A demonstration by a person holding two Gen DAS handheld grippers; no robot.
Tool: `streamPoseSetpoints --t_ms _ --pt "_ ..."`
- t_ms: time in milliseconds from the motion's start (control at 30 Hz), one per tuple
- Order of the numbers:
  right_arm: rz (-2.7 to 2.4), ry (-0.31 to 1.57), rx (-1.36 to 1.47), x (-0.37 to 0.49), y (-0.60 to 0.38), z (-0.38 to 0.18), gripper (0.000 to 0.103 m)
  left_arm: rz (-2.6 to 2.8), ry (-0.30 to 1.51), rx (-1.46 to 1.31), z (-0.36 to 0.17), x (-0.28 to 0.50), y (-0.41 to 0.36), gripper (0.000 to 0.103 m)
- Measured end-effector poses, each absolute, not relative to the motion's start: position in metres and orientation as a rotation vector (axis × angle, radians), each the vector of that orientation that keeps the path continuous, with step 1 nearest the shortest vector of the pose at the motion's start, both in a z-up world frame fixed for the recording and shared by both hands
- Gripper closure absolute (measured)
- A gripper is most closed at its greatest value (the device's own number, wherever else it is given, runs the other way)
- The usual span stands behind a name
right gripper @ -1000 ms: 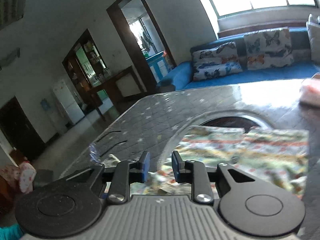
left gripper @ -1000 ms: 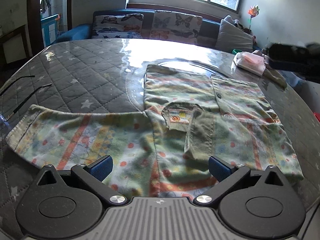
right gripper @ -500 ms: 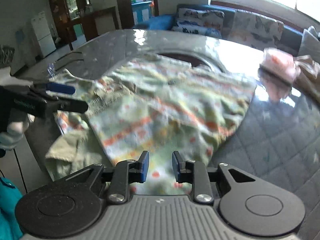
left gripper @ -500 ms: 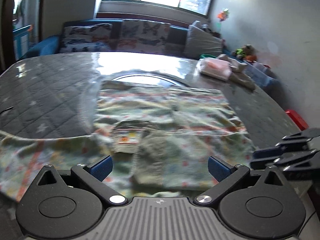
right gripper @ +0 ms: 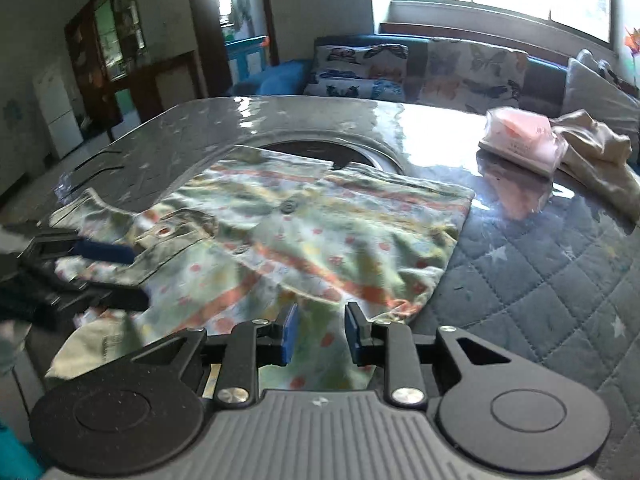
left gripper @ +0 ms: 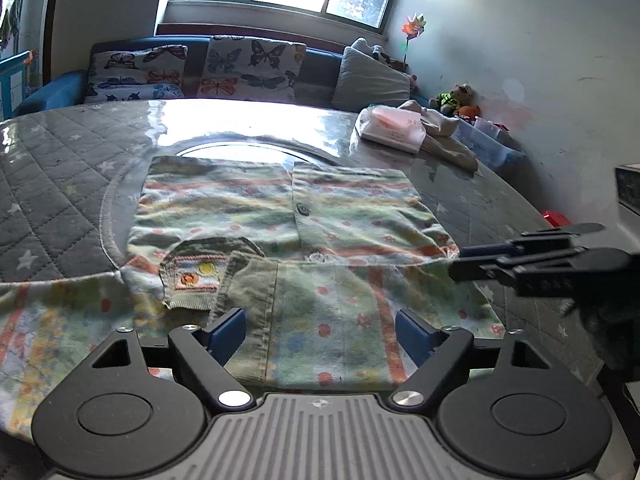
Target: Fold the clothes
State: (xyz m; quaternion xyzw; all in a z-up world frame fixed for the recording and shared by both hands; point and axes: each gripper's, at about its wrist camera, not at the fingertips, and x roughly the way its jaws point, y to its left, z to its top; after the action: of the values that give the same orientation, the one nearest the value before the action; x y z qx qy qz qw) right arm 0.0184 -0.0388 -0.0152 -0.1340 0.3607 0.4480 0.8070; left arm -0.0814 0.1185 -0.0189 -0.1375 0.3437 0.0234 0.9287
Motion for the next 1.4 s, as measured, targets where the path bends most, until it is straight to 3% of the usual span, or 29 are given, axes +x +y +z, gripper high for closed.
streamPoseSetpoints --t_ms 167,467,733,1100,1267,1400 --pt "0.926 0.809 -0.281 0.026 -0.036 -0.029 0.077 0.038 0.731 -0.287 -0.029 -0.079 0.119 0.019" --pt "1.061 0.697 -0.358 -0.013 -0.013 -0.010 0.055 0.116 0.670 -0.333 -0.014 -0.108 0.140 0.018" --pt "1.166 0.722 -0.451 -0.040 0.023 -0.032 0.051 0.366 0.642 -0.379 -0.009 -0.153 0.193 0.018" --pt "1.162 0.693 -0.406 -0.042 0.015 -0.019 0.047 0.855 0.594 -0.423 -0.010 -0.201 0.287 0.019" --pt "1.156 0.704 -0.389 -0.043 0.012 -0.021 0.047 0.924 0.603 -0.471 -0.019 -0.203 0.314 0.041" --pt "1.147 0.705 -0.375 -0.044 0.008 -0.020 0.047 0.944 0.604 -0.515 -0.026 -0.205 0.327 0.045"
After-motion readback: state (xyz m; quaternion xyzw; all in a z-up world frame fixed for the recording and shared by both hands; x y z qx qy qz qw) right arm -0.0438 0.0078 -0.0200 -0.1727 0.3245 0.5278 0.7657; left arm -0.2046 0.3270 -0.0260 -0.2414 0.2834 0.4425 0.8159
